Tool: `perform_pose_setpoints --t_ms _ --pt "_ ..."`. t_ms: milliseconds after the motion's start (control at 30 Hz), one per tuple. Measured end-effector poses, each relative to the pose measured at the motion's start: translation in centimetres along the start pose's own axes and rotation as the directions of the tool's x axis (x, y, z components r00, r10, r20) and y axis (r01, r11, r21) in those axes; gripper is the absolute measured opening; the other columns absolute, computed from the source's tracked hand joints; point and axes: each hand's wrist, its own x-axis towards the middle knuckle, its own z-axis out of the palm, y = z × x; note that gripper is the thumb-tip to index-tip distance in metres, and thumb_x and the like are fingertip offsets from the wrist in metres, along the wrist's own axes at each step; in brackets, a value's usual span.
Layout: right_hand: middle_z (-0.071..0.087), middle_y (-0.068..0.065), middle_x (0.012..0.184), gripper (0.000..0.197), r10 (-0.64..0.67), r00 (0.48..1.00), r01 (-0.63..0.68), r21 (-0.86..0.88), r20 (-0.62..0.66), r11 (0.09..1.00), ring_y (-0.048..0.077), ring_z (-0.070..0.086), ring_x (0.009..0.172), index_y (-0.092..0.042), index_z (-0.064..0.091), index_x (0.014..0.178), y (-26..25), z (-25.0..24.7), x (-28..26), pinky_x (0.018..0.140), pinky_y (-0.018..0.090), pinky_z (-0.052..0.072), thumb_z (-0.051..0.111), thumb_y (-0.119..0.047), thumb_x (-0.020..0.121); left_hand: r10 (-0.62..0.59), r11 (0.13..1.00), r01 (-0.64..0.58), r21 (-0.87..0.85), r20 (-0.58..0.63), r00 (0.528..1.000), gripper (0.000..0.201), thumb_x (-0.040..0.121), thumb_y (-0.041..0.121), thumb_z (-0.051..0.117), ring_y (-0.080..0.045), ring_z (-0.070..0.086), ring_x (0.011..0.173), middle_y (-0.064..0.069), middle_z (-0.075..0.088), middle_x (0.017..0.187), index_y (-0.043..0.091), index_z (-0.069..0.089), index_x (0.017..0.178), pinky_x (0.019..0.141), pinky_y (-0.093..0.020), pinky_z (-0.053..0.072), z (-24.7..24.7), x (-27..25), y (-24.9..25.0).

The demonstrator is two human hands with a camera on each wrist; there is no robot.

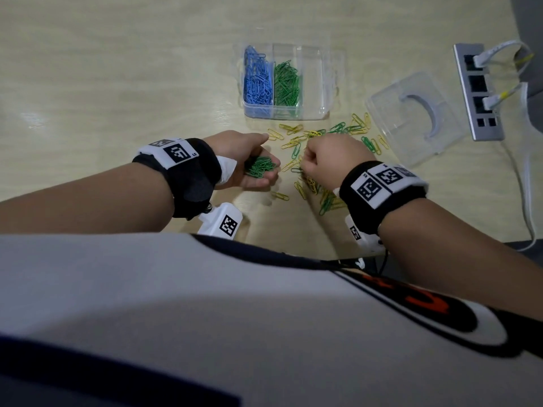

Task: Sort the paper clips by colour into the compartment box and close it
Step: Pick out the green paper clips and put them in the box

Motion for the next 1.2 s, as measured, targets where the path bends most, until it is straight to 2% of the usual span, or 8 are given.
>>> perform_pose_setpoints --t_ms 100,300,633,767,900,1000,1100,1200 --pt "0.062 -0.003 0.091 0.012 0.007 0.997 -0.002 -0.064 0.075 0.998 0.022 0.058 0.09 -0.026 0.058 0.088 0.0 0.6 -0.3 0.08 0.036 0.047 0.054 -0.037 0.089 0.001 1.0 -0.001 -0.002 -0.013 1.0 0.048 0.101 0.041 0.031 -0.016 0.056 0.054 -0.01 0.057 0.069 0.005 0.057 0.083 0.052 -0.02 0.053 0.0 0.0 0.0" --pt "0.059 -0.002 0.105 0.018 -0.08 0.997 0.079 -0.071 -0.02 0.994 0.023 0.058 0.098 -0.025 0.06 0.102 -1.4 1.4 -0.5 0.09 0.038 0.04 0.054 -0.036 0.089 0.0 1.0 0.0 -0.004 -0.02 1.0 0.048 0.101 0.04 0.031 -0.014 0.057 0.047 -0.009 0.059 0.062 0.005 0.058 0.082 0.052 -0.019 0.053 0.1 0.0 0.0" --pt "0.06 0.004 0.104 0.022 -0.103 0.994 0.097 -0.143 -0.032 0.985 0.027 0.058 0.093 -0.017 0.06 0.102 -2.3 1.9 0.1 0.087 0.039 0.038 0.046 -0.031 0.092 -0.002 1.0 0.002 0.0 -0.035 0.999 0.048 0.101 0.04 0.032 -0.014 0.057 0.05 -0.009 0.058 0.065 0.005 0.058 0.081 0.053 -0.019 0.053 -0.2 0.1 -0.1" --pt "0.051 -0.007 0.083 0.013 -0.087 0.984 0.111 0.154 -0.154 0.982 0.019 0.051 0.079 -0.024 0.052 0.079 -2.9 1.0 -0.1 0.079 0.034 0.039 0.052 -0.036 0.085 0.019 1.0 -0.021 -0.019 -0.067 0.998 0.044 0.101 0.038 0.036 -0.018 0.057 0.06 -0.011 0.056 0.072 0.004 0.056 0.081 0.055 -0.023 0.055 -0.1 0.4 -0.3" --pt "0.05 -0.01 0.078 0.009 -0.192 0.963 0.243 0.309 -0.188 0.919 0.014 0.048 0.079 -0.028 0.053 0.076 -4.4 0.3 -0.1 0.075 0.03 0.041 0.056 -0.03 0.084 0.072 0.995 -0.08 -0.064 -0.107 0.992 0.026 0.098 0.03 0.046 -0.026 0.061 0.075 -0.013 0.059 0.087 0.006 0.055 0.092 0.069 -0.039 0.059 -0.3 0.5 -0.2" --pt "0.057 -0.001 0.083 0.015 -0.014 0.969 0.097 0.325 -0.247 0.941 0.019 0.051 0.078 -0.021 0.059 0.084 -3.6 0.3 0.9 0.069 0.03 0.04 0.048 -0.029 0.09 0.029 0.999 -0.03 -0.044 -0.035 0.999 0.042 0.101 0.038 0.034 -0.02 0.059 0.062 -0.011 0.058 0.074 0.005 0.057 0.087 0.063 -0.027 0.057 -0.2 0.2 -0.1" --pt "0.059 0.005 0.093 0.029 0.188 0.967 -0.169 0.114 -0.174 0.979 0.026 0.053 0.081 -0.015 0.06 0.096 -1.8 0.8 2.0 0.071 0.034 0.041 0.044 -0.039 0.092 0.001 0.999 -0.002 -0.033 -0.02 1.0 0.051 0.101 0.041 0.03 -0.017 0.058 0.055 -0.012 0.057 0.072 0.004 0.058 0.081 0.058 -0.022 0.055 -0.3 0.1 -0.1" --pt "0.059 0.006 0.098 0.037 0.205 0.973 -0.204 0.017 -0.107 0.979 0.028 0.057 0.087 -0.016 0.06 0.099 -0.9 1.6 2.4 0.072 0.035 0.042 0.048 -0.049 0.089 0.001 0.999 -0.002 -0.035 -0.019 1.0 0.05 0.101 0.041 0.03 -0.016 0.057 0.057 -0.011 0.058 0.071 0.004 0.058 0.082 0.058 -0.021 0.055 -0.7 0.1 -0.1"
